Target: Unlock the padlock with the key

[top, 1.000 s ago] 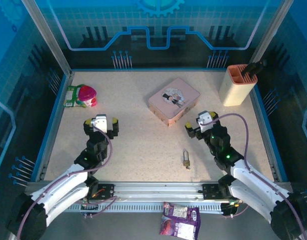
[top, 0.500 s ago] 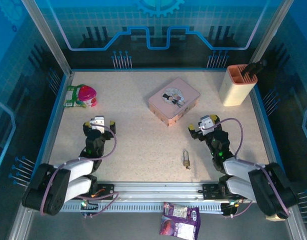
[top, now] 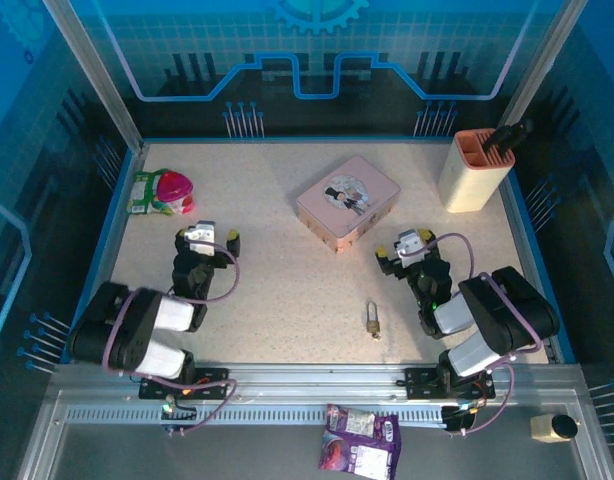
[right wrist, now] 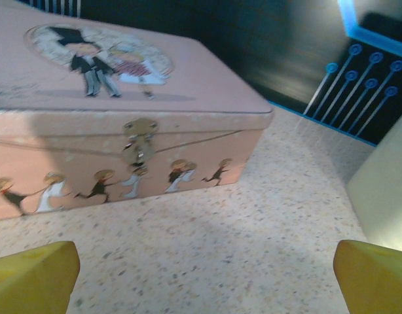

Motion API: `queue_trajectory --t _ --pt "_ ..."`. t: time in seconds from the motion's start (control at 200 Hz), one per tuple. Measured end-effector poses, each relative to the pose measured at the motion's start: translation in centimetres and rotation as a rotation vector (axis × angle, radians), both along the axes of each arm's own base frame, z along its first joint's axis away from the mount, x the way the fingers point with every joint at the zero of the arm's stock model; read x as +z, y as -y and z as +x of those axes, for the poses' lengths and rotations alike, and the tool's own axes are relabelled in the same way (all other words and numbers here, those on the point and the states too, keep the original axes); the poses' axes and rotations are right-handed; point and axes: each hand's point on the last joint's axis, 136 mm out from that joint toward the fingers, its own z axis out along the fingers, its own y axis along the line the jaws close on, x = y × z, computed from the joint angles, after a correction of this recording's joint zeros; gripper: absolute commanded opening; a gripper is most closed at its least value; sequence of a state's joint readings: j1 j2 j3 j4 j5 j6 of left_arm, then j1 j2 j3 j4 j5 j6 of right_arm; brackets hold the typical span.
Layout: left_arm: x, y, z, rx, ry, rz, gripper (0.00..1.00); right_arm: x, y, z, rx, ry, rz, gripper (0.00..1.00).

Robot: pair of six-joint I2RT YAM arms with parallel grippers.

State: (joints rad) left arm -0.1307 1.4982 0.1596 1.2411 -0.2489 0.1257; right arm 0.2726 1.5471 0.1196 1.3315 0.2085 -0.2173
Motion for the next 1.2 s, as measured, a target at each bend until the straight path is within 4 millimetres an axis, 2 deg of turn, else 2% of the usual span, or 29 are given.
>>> queue_trajectory --t 0.075,0.12,0.265,0.39,0.565,0.695,0.841,1.201 --pt "-2.5 0.2 0.4 -0.009 -0.068 0.006 0.99 0.5 0.6 0.4 -0.02 0.019 0.018 1.0" --pt "-3.0 0.2 0.5 -0.008 -0.091 0.006 0.99 0.6 0.8 0.6 -0.031 0.021 0.028 1.0" --pt "-1.4 -0.3 2.7 0.018 -0.072 -0.025 0.99 0.0 2.1 1.6 -0.077 -0.004 0.061 1.0" --pt "-0.3 -1.6 4.1 0.066 -0.064 -0.064 0.99 0.5 3.4 3.0 -0.14 -0.017 0.102 1.0" --pt "-1.2 -2.0 3.9 0.086 -0.108 -0.081 0.99 1.4 5.4 5.8 -0.241 -0.053 0.157 1.0" --pt "-1.6 -2.0 3.8 0.089 -0.125 -0.085 0.99 0.8 6.7 5.7 -0.284 -0.091 0.18 1.0" --pt "-1.7 -2.1 3.7 0.089 -0.129 -0.084 0.99 -0.2 6.7 5.4 -0.291 -0.131 0.182 1.0" --pt "-1.7 -2.1 3.7 0.089 -0.129 -0.084 0.99 -0.6 6.7 5.2 -0.294 -0.149 0.181 1.0"
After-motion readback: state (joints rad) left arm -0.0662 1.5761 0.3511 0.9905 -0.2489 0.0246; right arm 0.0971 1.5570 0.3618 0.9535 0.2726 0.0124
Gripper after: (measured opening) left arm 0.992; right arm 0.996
